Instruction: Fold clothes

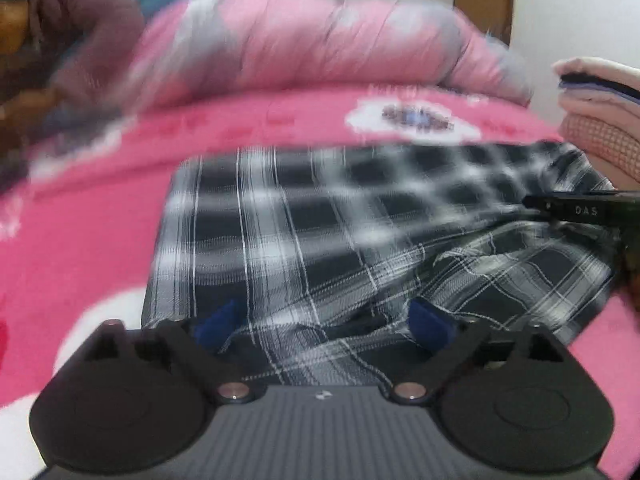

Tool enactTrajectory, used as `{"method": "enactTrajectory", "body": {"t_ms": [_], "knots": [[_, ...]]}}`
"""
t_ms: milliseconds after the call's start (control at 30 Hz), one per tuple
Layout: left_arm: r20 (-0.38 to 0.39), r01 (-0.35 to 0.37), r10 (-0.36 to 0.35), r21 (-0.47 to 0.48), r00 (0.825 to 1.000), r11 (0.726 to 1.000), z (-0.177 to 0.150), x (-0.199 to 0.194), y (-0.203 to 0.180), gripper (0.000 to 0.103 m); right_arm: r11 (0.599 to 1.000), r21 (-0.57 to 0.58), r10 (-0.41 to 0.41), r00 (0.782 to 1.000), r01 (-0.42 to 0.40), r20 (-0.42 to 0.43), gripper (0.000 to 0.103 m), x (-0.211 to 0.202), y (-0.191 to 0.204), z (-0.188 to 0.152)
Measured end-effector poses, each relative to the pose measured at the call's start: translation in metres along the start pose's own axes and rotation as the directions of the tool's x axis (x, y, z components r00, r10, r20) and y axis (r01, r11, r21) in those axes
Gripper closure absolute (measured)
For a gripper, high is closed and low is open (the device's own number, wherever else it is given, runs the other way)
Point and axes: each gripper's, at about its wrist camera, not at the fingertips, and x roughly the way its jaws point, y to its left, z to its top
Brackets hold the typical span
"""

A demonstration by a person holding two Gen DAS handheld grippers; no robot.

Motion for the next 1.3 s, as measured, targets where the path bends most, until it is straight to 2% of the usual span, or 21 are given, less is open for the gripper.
{"method": "enactTrajectory", "body": {"t_ms": [367, 1300], "knots": [[0.037, 0.003, -0.002, -0.026, 0.999, 1.000, -0.008, -0.004, 0.003, 0.007, 0.999, -0.028, -0.033, 0.999, 0.034, 0.021, 0.060, -0.004, 0.005, 0.002], [0.052, -0.021, 0.022, -0.029, 0.998, 0.999, -0.012, -0.004, 0.001, 0.003, 1.000, 0.006, 0.013, 0.999, -0.013, 0.032, 0.053, -0.006, -0.002, 0.001]]}}
